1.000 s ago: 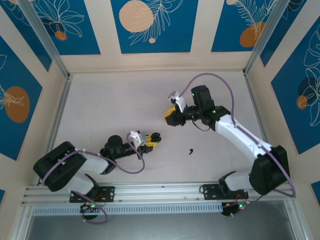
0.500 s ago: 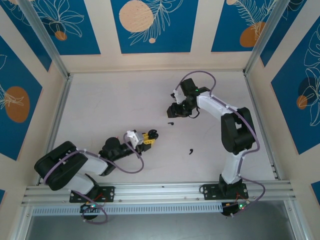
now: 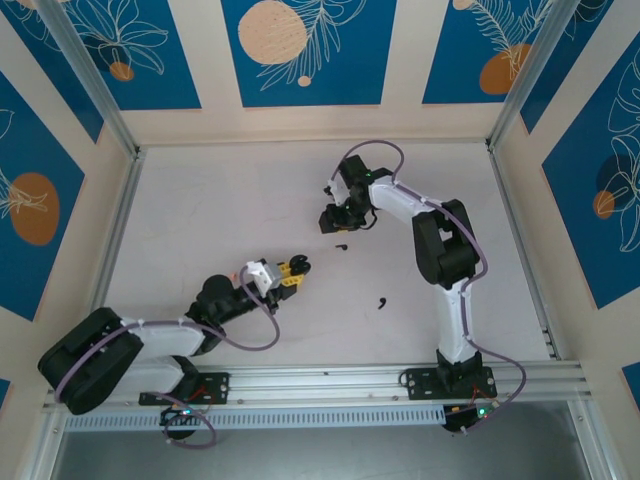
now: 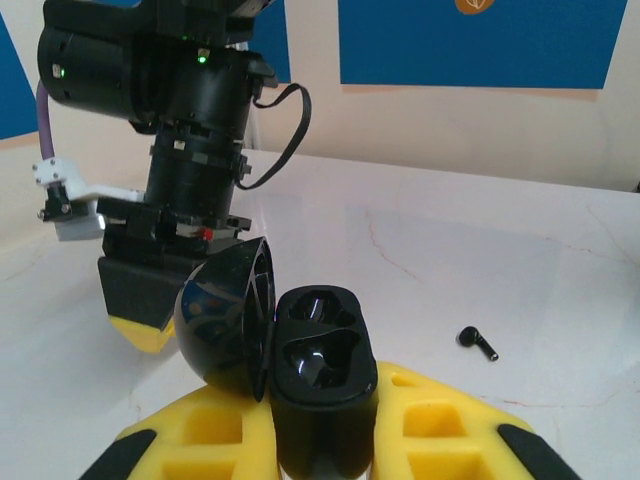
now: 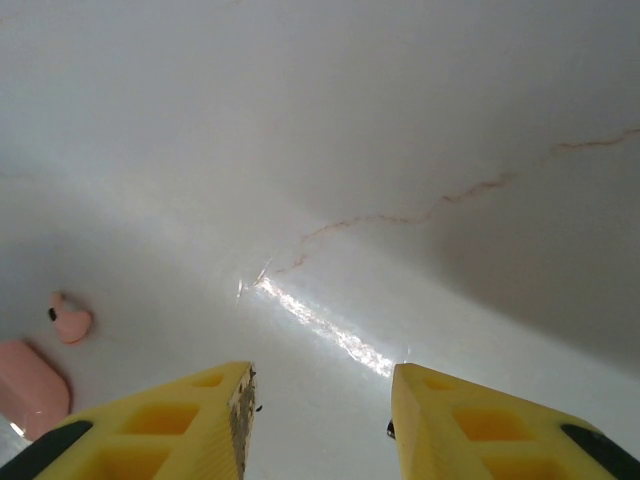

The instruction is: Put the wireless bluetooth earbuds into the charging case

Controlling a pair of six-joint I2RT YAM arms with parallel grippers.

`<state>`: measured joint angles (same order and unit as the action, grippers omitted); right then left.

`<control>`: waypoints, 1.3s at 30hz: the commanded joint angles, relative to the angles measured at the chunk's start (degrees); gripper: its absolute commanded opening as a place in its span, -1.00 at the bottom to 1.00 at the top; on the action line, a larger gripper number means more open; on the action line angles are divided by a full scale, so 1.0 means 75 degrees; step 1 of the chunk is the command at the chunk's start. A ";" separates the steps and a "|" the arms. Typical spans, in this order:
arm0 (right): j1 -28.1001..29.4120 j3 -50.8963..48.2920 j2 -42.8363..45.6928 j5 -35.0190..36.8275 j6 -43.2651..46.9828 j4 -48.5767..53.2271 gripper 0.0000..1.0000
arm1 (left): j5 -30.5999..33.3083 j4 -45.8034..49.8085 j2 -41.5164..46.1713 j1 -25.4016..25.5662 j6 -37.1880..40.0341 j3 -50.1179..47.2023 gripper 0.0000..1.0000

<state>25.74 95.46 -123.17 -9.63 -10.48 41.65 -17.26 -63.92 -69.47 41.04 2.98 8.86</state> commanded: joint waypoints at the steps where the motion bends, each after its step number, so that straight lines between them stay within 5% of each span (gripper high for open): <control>1: 0.0118 0.0326 -0.0279 0.0081 0.0156 0.0444 -0.16 | 0.0194 0.0836 0.0408 -0.0057 0.0318 0.0086 -0.69; 29: 0.0529 -0.0429 0.0439 0.0548 0.0744 0.1770 -0.29 | 0.0227 0.1269 0.0670 -0.0057 0.0413 0.0114 -0.69; 39: 0.0342 -0.0343 0.0940 0.0807 0.0542 0.1592 -0.08 | 0.0215 0.1280 0.0674 -0.0059 0.0418 0.0142 -0.69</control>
<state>28.80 91.61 -116.38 -4.45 -5.96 52.77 -15.92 -54.33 -64.99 40.99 5.08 8.88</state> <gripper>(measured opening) 0.459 0.182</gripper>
